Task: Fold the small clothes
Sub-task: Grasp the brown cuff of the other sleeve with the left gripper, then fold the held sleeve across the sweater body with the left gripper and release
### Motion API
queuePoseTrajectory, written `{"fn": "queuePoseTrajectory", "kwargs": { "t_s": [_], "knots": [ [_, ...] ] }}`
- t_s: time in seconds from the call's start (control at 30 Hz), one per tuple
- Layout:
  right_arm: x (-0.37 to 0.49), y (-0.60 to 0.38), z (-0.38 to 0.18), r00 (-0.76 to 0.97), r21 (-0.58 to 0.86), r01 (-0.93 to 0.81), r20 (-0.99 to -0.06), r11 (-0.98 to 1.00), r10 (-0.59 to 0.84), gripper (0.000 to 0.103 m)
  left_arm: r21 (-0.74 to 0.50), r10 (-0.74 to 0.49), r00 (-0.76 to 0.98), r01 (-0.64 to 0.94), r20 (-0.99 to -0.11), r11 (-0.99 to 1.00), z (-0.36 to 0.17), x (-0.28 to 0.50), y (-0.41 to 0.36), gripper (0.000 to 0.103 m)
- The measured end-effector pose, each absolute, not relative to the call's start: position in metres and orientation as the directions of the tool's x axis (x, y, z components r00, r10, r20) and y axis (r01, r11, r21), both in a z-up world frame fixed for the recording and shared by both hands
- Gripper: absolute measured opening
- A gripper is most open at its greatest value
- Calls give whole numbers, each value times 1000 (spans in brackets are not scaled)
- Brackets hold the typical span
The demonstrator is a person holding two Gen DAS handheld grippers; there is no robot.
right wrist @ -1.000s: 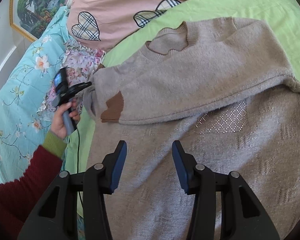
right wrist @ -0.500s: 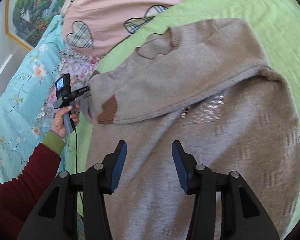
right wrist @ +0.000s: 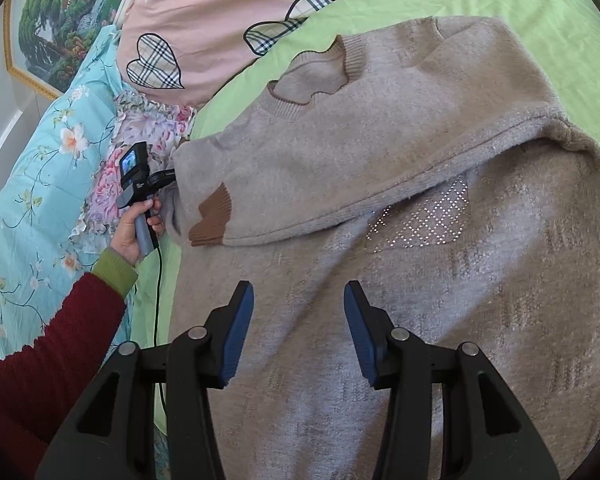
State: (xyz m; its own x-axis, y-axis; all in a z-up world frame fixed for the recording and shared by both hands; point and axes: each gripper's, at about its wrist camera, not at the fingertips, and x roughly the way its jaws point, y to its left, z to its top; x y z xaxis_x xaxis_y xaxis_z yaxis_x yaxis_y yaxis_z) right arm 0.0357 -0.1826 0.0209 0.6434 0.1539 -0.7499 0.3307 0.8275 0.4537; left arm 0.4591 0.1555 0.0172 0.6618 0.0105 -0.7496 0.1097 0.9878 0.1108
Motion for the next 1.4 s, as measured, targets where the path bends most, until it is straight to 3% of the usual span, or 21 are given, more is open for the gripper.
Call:
{"fn": "queuePoseTrajectory", "kwargs": {
  "t_s": [0.33,0.5,0.63,0.9,0.93,1.0,1.07,1.27,1.4],
  "knots": [
    [24,-180,29,685,477,319,-713,819,149,48,-165,-440,690,428,-575,888,112,297,62,6],
    [9,-183,33,700,484,329,-702,811,135,48,-251,-589,602,553,-539,794,105,241,-20,6],
    [-13,-199,40,715,477,373,-694,796,81,48,-289,-641,513,605,-571,742,77,215,-86,6],
    [-30,-224,41,717,477,449,-697,755,14,50,-278,-585,390,609,-711,743,2,211,-130,15],
    [-28,-226,41,716,479,453,-698,752,13,52,-285,-585,384,603,-715,745,-1,207,-125,23],
    [-22,-231,43,723,481,450,-691,752,9,66,-296,-590,385,597,-710,746,-1,197,-108,34],
    [-15,-237,44,732,492,447,-681,747,11,68,-270,-572,422,585,-704,765,5,185,-83,50],
    [26,-258,41,737,507,436,-675,744,27,68,-150,-400,602,422,-691,894,20,190,9,51],
    [53,-267,31,712,480,450,-702,753,23,68,-113,-259,629,263,-733,958,4,221,65,52]
  ]
}}
